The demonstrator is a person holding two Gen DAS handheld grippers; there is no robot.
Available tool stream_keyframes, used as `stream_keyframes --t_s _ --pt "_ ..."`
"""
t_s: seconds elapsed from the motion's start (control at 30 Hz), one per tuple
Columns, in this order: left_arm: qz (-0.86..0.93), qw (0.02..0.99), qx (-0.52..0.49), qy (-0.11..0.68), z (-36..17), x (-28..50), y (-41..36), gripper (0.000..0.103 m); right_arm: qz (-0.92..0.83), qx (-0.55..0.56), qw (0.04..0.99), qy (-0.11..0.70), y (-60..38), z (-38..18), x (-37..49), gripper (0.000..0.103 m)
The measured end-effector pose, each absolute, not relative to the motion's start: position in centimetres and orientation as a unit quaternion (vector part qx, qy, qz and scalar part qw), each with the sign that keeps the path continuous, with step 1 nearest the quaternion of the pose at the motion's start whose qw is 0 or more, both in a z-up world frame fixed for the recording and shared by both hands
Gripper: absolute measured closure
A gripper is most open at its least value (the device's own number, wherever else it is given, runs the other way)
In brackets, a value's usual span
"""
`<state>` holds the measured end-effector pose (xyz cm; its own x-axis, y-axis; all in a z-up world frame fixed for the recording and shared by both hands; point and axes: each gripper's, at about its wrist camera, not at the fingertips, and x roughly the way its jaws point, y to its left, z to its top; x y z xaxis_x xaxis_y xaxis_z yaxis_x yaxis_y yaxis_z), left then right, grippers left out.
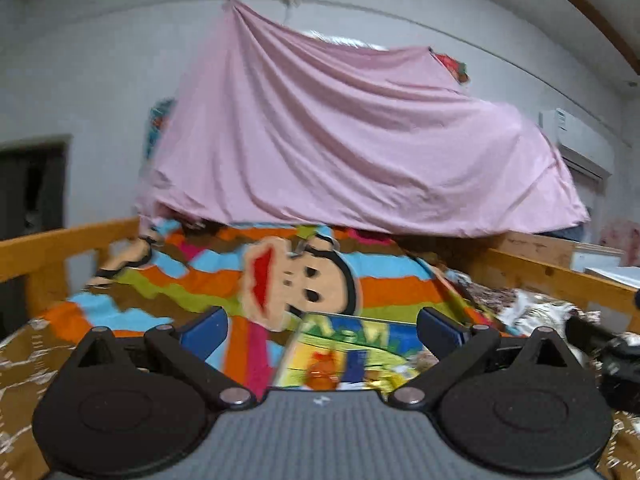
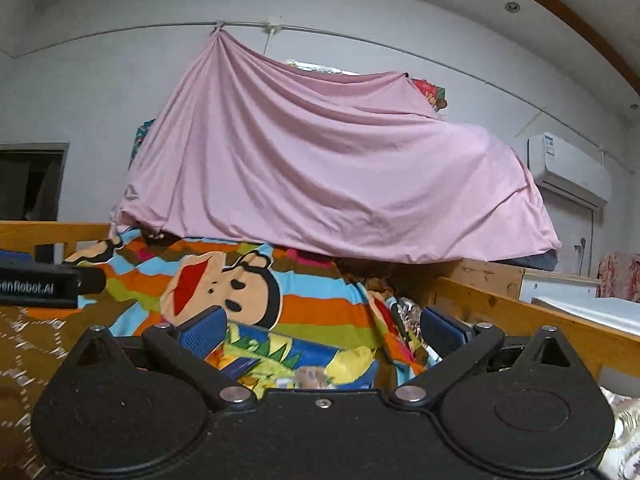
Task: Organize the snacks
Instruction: 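Lift both tools up and away from the tray, then move both tools down over the green tube and the mandarin orange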
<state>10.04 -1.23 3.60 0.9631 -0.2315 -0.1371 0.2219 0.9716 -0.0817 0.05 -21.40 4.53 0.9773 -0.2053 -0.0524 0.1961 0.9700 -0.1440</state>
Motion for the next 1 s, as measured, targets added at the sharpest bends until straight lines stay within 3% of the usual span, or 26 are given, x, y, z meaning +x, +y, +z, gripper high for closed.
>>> stream_keyframes --t_s 0.6,1.0 --pt "-0.079 0.982 -0.023 0.173 1.2 3.9 1.7 0.000 -0.073 -0.094 0.991 0.068 -19.3 3.8 -5.4 0.001" --pt "-0.082 0.973 0.012 0.215 0.3 2.9 0.7 0.000 -0.079 -0.052 0.982 0.165 -20.5 2.5 -4.7 0.001"
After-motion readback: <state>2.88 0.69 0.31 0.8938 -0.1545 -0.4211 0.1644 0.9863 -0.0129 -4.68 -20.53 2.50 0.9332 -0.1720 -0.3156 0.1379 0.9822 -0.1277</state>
